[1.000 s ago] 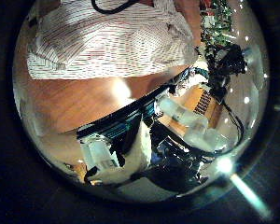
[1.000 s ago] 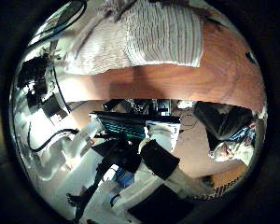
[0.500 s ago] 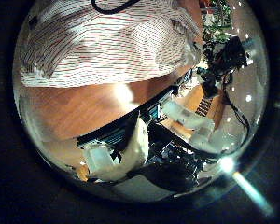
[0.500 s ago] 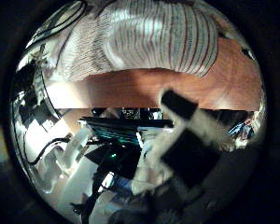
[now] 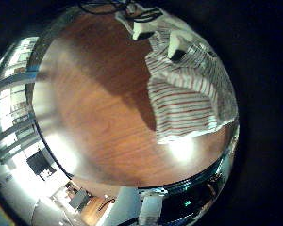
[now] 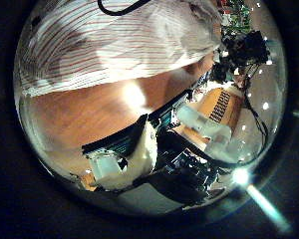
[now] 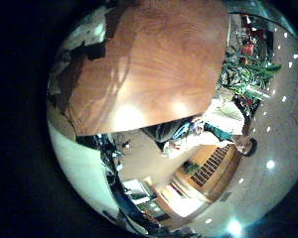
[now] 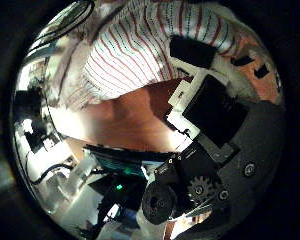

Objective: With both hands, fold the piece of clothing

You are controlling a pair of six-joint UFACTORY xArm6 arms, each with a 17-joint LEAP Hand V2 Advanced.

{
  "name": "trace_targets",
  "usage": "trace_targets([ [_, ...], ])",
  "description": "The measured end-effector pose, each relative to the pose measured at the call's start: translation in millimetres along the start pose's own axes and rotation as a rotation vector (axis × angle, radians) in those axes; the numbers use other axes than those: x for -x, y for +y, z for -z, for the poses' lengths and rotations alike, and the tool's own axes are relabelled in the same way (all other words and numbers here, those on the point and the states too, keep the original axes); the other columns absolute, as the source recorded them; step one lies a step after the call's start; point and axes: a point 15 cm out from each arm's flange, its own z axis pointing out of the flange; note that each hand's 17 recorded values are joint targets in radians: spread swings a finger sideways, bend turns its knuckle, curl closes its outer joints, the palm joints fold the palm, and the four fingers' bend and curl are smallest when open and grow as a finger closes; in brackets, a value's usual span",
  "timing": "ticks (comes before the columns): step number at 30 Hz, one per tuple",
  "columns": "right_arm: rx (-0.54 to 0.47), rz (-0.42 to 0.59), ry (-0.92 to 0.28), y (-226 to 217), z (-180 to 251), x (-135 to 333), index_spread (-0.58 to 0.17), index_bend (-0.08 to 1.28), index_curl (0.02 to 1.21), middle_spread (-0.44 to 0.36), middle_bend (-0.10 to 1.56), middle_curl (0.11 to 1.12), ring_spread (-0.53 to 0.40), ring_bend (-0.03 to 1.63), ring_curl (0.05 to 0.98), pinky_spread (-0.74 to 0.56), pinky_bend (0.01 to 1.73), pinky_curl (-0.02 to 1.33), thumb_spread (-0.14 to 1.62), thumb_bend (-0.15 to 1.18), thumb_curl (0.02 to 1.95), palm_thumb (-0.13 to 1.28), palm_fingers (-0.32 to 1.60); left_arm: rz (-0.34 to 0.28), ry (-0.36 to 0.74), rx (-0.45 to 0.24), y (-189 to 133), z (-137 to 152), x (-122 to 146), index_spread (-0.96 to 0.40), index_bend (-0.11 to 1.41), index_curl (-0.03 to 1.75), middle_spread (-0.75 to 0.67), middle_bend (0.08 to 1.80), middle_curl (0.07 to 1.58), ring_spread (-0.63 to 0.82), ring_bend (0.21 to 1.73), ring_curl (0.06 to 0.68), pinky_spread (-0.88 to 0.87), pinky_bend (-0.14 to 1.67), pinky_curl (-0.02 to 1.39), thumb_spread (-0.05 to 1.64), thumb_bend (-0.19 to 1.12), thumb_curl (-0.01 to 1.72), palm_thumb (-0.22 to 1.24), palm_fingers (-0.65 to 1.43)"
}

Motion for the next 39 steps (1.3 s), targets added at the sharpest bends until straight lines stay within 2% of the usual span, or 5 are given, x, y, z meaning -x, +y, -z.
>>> trace_targets([
  [8,-0.026,-0.081,0.025,13,8,-51,-0.382,0.97,0.72,-0.184,1.22,0.81,-0.213,1.39,0.634,-0.23,1.36,0.67,1.23,-0.01,0.48,0.96,1.09,-0.041,-0.018,-0.027,6,1,-15,-0.04,0.24,0.44,0.29,0.17,0.26,0.49,0.56,0.205,0.51,0.28,0.31,1.25,-0.01,0.28,0.25,0.15],
  [17,-0.226,0.013,0.066,5,78,-44,-0.364,0.96,0.82,-0.167,1.24,0.83,-0.206,1.41,0.665,-0.21,1.37,0.72,1.24,-0.01,0.50,0.95,1.06,-0.027,-0.004,-0.054,8,10,-5,-0.06,0.25,0.45,0.26,0.17,0.26,0.47,0.55,0.199,0.49,0.27,0.31,1.25,-0.01,0.28,0.25,0.17],
  [28,-0.505,0.290,0.086,-7,192,85,-0.349,0.96,0.89,-0.154,1.25,0.82,-0.211,1.39,0.675,-0.21,1.32,0.74,1.17,-0.01,0.53,0.95,1.10,0.133,0.060,-0.106,12,15,74,-0.10,0.27,0.46,0.17,0.17,0.27,0.44,0.54,0.193,0.46,0.26,0.31,1.26,-0.01,0.28,0.26,0.23],
  [32,-0.491,0.416,0.086,-10,193,156,-0.345,0.96,0.90,-0.150,1.26,0.81,-0.211,1.38,0.677,-0.22,1.31,0.75,1.15,-0.01,0.53,0.95,1.10,0.199,0.091,-0.125,24,19,109,-0.11,0.27,0.47,0.15,0.17,0.27,0.42,0.54,0.192,0.45,0.25,0.31,1.26,-0.01,0.28,0.26,0.23],
  [39,-0.391,0.562,0.107,-23,156,251,-0.342,0.95,0.92,-0.149,1.27,0.80,-0.211,1.38,0.681,-0.22,1.30,0.77,1.14,-0.01,0.55,0.96,1.10,0.231,0.107,-0.109,33,8,119,-0.12,0.27,0.47,0.12,0.17,0.28,0.39,0.54,0.190,0.43,0.25,0.31,1.26,-0.02,0.27,0.19,0.24],
])
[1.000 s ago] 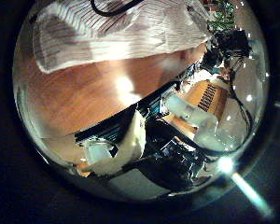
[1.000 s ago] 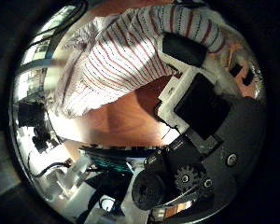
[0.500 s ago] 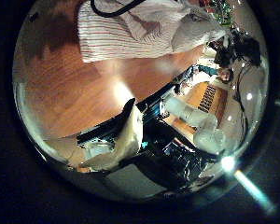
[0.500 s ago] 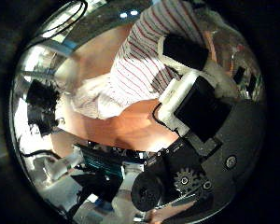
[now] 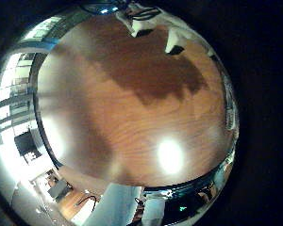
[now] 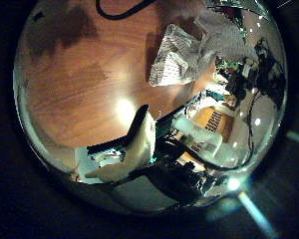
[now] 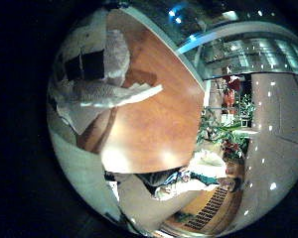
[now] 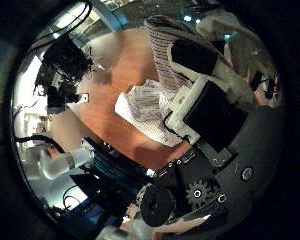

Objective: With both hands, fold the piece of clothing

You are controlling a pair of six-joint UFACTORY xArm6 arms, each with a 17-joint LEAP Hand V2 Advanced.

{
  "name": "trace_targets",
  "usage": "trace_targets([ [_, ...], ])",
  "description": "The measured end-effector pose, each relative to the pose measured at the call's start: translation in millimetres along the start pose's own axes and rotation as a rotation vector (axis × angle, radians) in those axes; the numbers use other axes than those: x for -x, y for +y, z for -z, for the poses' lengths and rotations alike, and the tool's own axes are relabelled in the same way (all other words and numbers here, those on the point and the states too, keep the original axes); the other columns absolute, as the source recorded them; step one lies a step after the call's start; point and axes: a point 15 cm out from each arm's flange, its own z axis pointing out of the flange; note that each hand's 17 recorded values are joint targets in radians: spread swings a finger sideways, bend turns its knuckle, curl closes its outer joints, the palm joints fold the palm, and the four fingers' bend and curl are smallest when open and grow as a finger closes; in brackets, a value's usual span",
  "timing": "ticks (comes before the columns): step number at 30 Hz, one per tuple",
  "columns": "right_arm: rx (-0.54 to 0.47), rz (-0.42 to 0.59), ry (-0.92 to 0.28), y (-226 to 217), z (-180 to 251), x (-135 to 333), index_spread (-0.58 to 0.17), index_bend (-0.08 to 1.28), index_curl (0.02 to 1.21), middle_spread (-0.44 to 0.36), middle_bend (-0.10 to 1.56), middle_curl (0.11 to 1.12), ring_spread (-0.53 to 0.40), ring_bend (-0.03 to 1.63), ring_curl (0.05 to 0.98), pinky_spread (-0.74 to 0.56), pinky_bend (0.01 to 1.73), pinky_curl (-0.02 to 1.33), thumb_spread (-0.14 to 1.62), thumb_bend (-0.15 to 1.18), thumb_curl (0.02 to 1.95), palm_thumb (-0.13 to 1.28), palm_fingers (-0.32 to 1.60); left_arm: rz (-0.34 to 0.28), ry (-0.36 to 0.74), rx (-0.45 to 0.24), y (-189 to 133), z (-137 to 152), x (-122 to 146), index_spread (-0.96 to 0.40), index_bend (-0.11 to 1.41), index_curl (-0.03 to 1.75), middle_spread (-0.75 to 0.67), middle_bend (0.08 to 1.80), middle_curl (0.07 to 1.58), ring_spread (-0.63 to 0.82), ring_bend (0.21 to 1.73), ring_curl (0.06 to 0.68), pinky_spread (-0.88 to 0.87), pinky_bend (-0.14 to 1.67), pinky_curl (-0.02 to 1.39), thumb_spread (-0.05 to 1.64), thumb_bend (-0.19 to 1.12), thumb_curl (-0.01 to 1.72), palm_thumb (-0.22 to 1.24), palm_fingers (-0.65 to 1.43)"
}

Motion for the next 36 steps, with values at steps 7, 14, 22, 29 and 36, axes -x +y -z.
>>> trace_targets([
  [7,0.077,0.041,-0.080,-5,-31,57,-0.363,0.77,0.90,-0.172,1.17,0.74,-0.224,1.36,0.646,-0.31,1.22,0.72,1.17,-0.03,0.53,0.84,1.04,0.019,0.008,0.016,12,-7,5,-0.13,0.25,0.47,0.10,0.17,0.28,0.35,0.54,0.190,0.42,0.25,0.32,1.26,-0.02,0.26,0.15,0.24],
  [14,0.112,0.012,-0.144,3,-38,66,-0.426,0.24,0.68,-0.189,0.77,0.60,-0.248,1.21,0.562,-0.27,1.18,0.68,1.19,-0.03,0.50,0.72,0.15,0.018,0.009,0.022,17,-8,-2,-0.14,0.24,0.48,0.09,0.17,0.28,0.33,0.54,0.190,0.40,0.24,0.32,1.24,-0.02,0.26,0.12,0.24],
  [22,0.029,-0.029,-0.143,11,9,35,-0.443,0.28,0.56,-0.139,0.57,0.48,-0.115,0.99,0.418,0.13,1.01,0.56,1.21,-0.01,0.48,0.70,0.16,0.005,0.003,0.069,30,3,-18,-0.14,0.24,0.48,0.11,0.16,0.28,0.32,0.54,0.192,0.39,0.24,0.32,1.23,-0.02,0.26,0.12,0.23],
  [29,-0.100,-0.045,-0.152,30,64,-16,-0.452,0.32,0.53,-0.157,0.55,0.46,-0.117,0.94,0.371,0.27,0.90,0.50,1.23,0.00,0.48,0.79,0.26,-0.025,0.069,0.233,74,36,-49,-0.12,0.22,0.48,0.16,0.16,0.27,0.34,0.54,0.197,0.41,0.27,0.33,1.22,-0.01,0.26,0.13,0.20],
  [36,0.007,-0.125,-0.214,79,55,-56,-0.462,0.33,0.51,-0.144,0.53,0.44,-0.106,0.90,0.339,0.33,0.82,0.45,1.26,0.01,0.50,0.89,0.30,-0.024,0.050,0.221,97,60,-51,-0.11,0.22,0.48,0.18,0.17,0.27,0.36,0.54,0.199,0.44,0.27,0.33,1.23,-0.01,0.27,0.16,0.19],
])
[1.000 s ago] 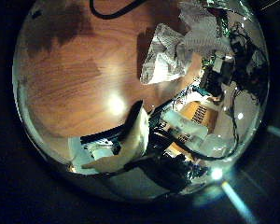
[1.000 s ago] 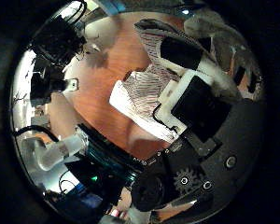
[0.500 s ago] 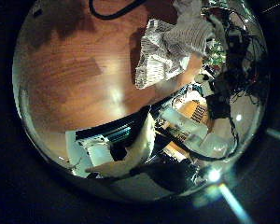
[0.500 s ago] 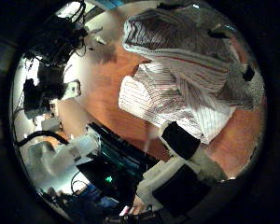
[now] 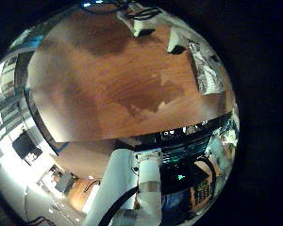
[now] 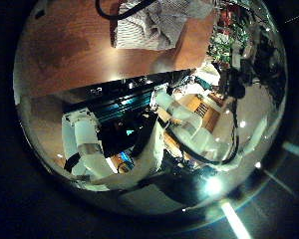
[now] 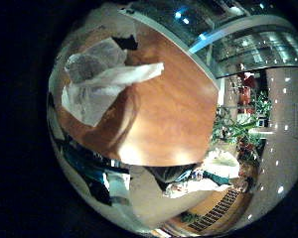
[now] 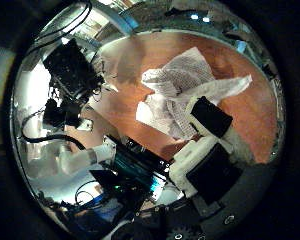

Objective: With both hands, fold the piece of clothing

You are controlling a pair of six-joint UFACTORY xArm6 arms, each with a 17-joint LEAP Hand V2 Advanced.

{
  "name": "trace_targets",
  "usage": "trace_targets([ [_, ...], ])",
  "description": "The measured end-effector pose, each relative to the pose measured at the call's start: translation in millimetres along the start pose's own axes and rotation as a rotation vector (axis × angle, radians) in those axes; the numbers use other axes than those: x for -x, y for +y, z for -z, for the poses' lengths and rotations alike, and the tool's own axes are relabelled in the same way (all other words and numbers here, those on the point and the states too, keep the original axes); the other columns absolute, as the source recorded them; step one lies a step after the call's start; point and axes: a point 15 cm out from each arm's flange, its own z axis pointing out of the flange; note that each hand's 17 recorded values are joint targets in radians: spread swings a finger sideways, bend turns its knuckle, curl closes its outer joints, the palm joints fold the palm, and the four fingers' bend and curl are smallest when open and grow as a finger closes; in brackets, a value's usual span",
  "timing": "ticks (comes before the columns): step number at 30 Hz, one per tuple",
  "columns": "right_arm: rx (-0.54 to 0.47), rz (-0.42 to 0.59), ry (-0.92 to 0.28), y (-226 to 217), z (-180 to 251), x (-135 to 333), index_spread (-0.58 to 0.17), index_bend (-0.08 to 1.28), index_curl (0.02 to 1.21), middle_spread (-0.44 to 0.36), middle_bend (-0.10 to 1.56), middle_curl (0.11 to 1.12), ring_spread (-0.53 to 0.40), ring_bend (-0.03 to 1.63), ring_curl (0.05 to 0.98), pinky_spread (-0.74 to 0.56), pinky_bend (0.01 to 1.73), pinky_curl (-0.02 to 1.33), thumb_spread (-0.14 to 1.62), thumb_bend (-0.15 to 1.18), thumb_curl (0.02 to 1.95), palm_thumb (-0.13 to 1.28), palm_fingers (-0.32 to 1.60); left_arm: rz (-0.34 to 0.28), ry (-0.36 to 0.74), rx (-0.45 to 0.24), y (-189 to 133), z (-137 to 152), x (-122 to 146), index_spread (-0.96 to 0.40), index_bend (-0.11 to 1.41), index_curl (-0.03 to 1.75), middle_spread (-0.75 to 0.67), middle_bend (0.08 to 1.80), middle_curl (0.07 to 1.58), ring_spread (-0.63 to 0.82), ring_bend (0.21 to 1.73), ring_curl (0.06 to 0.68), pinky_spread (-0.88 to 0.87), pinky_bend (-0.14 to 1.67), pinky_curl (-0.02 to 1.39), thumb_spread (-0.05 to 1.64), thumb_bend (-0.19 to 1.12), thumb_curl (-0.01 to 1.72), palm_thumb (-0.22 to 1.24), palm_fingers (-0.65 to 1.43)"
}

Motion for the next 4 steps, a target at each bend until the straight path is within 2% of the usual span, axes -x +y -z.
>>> trace_targets([
  [4,0.038,-0.022,-0.011,20,5,-9,-0.464,0.33,0.49,-0.133,0.52,0.43,-0.098,0.88,0.320,0.36,0.77,0.41,1.27,-0.01,0.51,0.90,0.32,0.013,-0.018,-0.006,16,-4,8,-0.11,0.22,0.48,0.18,0.17,0.27,0.36,0.54,0.201,0.44,0.27,0.33,1.24,-0.01,0.27,0.18,0.19],
])
